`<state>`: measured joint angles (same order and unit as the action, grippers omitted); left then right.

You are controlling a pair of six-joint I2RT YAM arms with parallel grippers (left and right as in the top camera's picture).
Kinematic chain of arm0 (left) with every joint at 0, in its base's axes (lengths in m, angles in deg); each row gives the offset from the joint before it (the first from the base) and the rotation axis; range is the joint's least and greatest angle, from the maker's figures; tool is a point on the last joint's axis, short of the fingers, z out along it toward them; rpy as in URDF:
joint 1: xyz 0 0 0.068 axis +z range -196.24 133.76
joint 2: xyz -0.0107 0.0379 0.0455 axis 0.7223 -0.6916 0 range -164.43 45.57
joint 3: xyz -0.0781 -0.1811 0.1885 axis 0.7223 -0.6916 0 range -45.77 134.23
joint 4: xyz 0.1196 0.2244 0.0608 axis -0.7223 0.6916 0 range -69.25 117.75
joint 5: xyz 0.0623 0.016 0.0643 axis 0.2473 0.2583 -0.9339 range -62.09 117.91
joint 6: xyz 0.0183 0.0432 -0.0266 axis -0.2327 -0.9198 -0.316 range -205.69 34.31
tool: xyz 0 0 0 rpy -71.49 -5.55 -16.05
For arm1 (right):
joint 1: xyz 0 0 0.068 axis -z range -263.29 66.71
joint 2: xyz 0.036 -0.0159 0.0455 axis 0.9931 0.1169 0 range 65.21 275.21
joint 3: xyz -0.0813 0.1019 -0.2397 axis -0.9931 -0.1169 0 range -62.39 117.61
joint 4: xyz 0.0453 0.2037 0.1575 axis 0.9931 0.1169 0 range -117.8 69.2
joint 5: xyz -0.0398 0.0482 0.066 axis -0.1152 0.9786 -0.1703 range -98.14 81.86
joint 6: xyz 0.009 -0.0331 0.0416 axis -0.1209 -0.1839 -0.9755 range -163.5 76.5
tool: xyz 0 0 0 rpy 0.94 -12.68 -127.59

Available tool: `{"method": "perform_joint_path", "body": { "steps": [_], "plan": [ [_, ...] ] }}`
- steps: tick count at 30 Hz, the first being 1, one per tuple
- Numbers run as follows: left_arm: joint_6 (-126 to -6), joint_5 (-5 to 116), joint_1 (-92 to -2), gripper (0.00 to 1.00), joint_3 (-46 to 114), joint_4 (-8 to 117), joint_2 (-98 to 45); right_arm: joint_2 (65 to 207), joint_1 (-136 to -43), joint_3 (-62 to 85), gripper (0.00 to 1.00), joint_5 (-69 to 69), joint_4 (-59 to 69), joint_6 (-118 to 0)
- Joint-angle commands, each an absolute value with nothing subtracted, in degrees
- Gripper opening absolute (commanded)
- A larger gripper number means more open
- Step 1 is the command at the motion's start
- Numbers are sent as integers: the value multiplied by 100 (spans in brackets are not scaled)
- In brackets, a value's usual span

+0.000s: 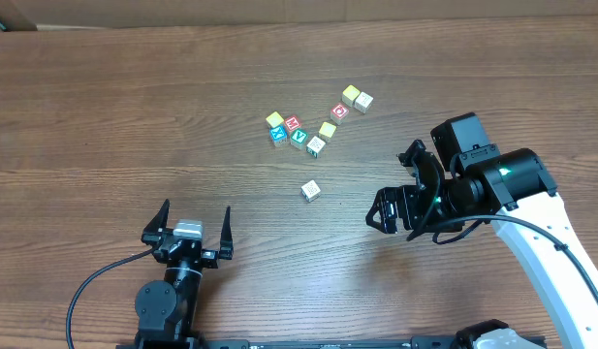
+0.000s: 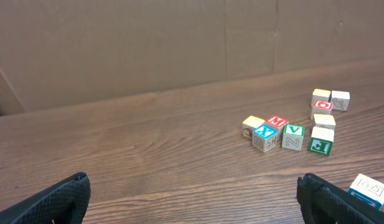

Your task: Flip 3 blocks

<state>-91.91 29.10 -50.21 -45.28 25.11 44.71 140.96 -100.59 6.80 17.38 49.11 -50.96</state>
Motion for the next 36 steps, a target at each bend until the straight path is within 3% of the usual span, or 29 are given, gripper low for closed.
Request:
{"method": "perform_joint_path", "body": {
  "steps": [1,10,15,22,29,36],
  "plan": [
    [-9303,2853,-4947,99,-4550,2518,4532,14035,-10057,820,100,1856,4904,-5096],
    [-9298,3028,-4947,99,-4550,2457,4532,14035,-10057,820,100,2568,4904,-5094],
    [-9077,4226,-4947,99,-4541,2293,4532,14035,-10057,820,100,2605,4891,-5094],
    [-8610,4232,-4947,100,-3953,2804,4095,14035,-10057,820,100,2605,4861,-5094],
    [-8616,4387,-4955,100,-2217,3772,1924,14035,-10057,820,100,2608,4729,-5094],
    [-8592,5115,-4966,100,375,5956,-1153,14035,-10057,820,100,2605,4686,-5094]
  ]
}}
